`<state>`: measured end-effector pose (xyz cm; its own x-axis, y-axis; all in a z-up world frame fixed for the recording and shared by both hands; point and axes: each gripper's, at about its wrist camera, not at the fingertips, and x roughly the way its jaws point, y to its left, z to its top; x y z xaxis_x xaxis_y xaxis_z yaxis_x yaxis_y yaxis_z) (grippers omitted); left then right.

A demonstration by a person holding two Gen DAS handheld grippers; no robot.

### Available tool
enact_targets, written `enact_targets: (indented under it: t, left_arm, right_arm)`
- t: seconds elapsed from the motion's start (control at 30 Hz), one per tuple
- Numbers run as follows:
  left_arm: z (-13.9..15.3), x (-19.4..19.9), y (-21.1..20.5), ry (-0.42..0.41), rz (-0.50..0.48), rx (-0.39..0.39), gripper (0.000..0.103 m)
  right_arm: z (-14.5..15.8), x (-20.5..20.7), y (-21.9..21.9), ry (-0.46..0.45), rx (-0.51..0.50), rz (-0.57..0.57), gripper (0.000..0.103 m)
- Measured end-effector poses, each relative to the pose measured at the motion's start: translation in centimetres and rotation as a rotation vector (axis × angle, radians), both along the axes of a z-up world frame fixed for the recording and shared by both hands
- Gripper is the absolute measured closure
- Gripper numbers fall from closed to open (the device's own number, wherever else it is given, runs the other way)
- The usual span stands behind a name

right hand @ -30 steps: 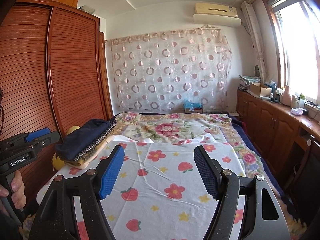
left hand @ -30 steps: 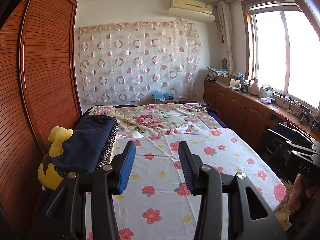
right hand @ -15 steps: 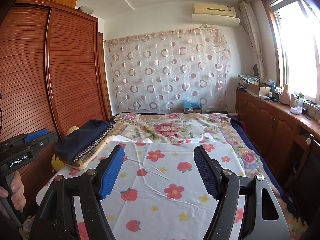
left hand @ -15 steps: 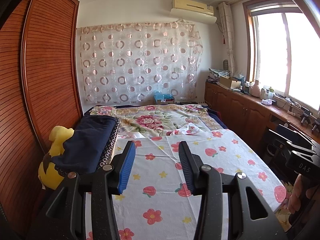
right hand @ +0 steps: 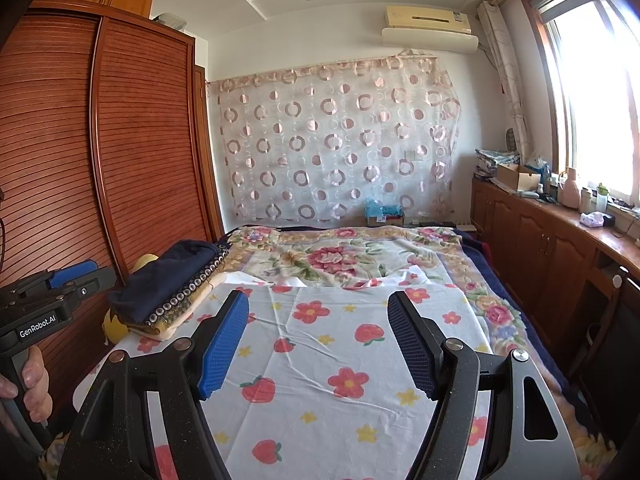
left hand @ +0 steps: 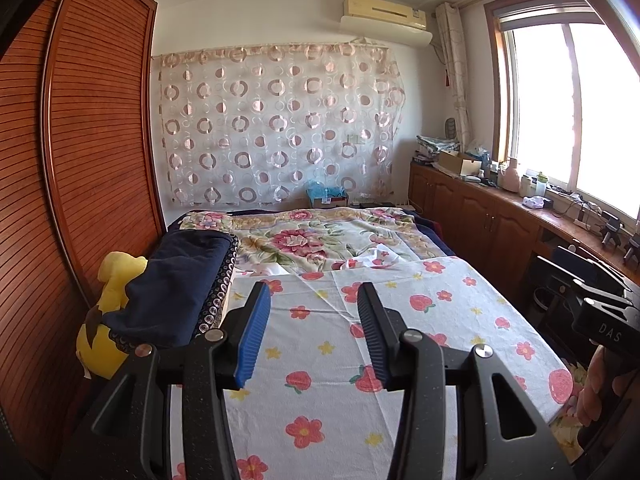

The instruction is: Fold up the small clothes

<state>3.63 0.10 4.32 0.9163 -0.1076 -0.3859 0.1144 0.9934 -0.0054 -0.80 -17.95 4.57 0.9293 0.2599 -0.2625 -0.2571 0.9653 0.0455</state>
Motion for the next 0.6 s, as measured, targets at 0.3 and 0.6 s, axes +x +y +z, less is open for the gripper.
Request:
enact_targets:
  t: [0.3,0.6]
  left_arm:
    - [0.01,0.04,-0.09,0.001,0.000,0.000,0.056]
    - [-0.22,-0.01,-0.16,-0.001,0.001,0.001,0.056]
  right_arm:
    - [-0.18,0.23,-0.55,-0.003,0.001,0.000,0.029]
    - [-0.28,0.36,-0.96,0.001,0.001,0.004,0.029]
